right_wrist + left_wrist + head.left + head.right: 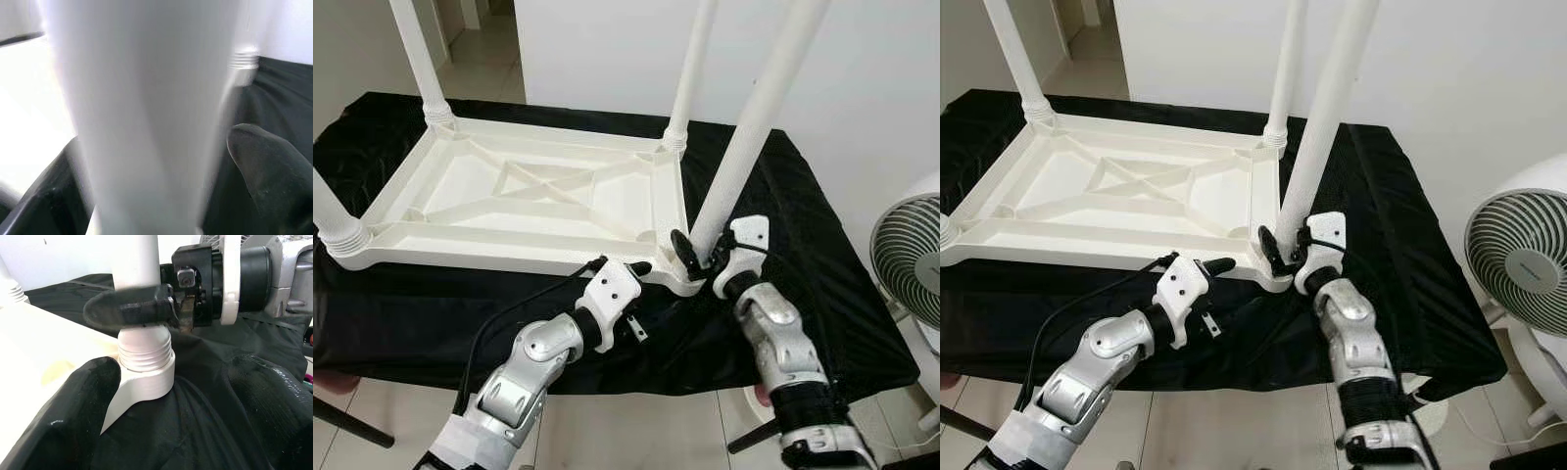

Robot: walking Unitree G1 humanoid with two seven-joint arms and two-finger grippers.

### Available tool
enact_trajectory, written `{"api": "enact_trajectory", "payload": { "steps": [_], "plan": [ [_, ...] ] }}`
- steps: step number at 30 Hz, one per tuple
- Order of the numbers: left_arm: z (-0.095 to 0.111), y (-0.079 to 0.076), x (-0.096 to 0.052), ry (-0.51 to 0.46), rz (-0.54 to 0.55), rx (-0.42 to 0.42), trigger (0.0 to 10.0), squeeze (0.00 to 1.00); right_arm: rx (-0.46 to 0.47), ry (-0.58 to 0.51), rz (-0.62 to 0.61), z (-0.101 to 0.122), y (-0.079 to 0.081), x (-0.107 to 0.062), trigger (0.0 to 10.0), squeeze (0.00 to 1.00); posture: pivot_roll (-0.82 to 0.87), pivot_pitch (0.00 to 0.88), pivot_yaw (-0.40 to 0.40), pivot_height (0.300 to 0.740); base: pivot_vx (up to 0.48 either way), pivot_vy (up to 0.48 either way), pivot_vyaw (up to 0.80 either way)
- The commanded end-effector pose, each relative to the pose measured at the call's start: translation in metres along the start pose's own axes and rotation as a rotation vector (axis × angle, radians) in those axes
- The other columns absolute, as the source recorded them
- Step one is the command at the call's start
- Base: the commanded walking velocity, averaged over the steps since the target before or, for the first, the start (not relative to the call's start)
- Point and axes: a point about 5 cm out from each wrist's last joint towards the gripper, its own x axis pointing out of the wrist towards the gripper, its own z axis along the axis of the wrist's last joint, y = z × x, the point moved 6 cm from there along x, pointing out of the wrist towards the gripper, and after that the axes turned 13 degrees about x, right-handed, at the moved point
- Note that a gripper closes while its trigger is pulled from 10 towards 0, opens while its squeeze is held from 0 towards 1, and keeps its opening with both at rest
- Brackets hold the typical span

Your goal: Building children table

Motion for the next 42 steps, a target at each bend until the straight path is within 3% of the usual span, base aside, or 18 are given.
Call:
{"api": "enact_trajectory", "payload": {
  "steps": [1,5,6,7,24,25,39,41,42],
  "plan": [
    [0.002,-0.008,0.003,-0.016,-0.067,0.001,10.0,0.00,-0.016,0.046,0.074,-0.008,0.006,0.001,10.0,0.00,0.09,0.009,-0.052,0.740,0.000,0.000,0.00],
    [0.003,-0.008,0.003,-0.017,-0.067,0.004,10.0,0.00,-0.036,0.090,0.143,-0.013,0.009,0.003,10.0,0.00,0.10,0.006,-0.053,0.740,0.000,0.000,0.00],
    [0.003,-0.007,0.003,-0.017,-0.066,0.005,10.0,0.00,-0.041,0.101,0.156,-0.015,0.009,0.004,8.6,0.00,0.11,0.004,-0.056,0.740,0.000,0.000,0.00],
    [0.003,-0.007,0.002,-0.016,-0.062,0.006,10.0,0.00,-0.038,0.115,0.168,-0.018,0.010,0.004,0.0,0.00,0.11,0.005,-0.057,0.740,0.000,0.000,0.00],
    [0.004,-0.006,0.001,-0.016,-0.058,0.006,10.0,0.00,-0.009,0.159,0.188,-0.029,0.003,0.003,0.0,0.00,0.11,0.011,-0.053,0.740,0.000,0.000,0.00],
    [0.004,-0.007,0.001,-0.017,-0.059,0.005,10.0,0.00,-0.006,0.157,0.172,-0.030,0.001,0.002,10.0,0.00,0.10,0.012,-0.053,0.740,0.000,0.000,0.00],
    [0.002,-0.010,0.001,-0.012,-0.060,-0.008,10.0,0.00,0.035,0.080,-0.063,-0.031,-0.007,0.003,10.0,0.00,0.09,0.026,-0.054,0.740,0.000,0.000,0.00],
    [0.002,-0.010,0.002,-0.011,-0.059,-0.010,10.0,0.00,0.068,0.057,-0.122,-0.033,-0.008,0.004,10.0,0.00,0.09,0.030,-0.053,0.740,0.000,0.000,0.00],
    [0.001,-0.009,0.002,-0.010,-0.055,-0.014,10.0,0.00,0.134,0.014,-0.274,-0.037,-0.010,0.005,10.0,0.00,0.08,0.037,-0.053,0.740,0.000,0.000,0.00]
  ]
}}
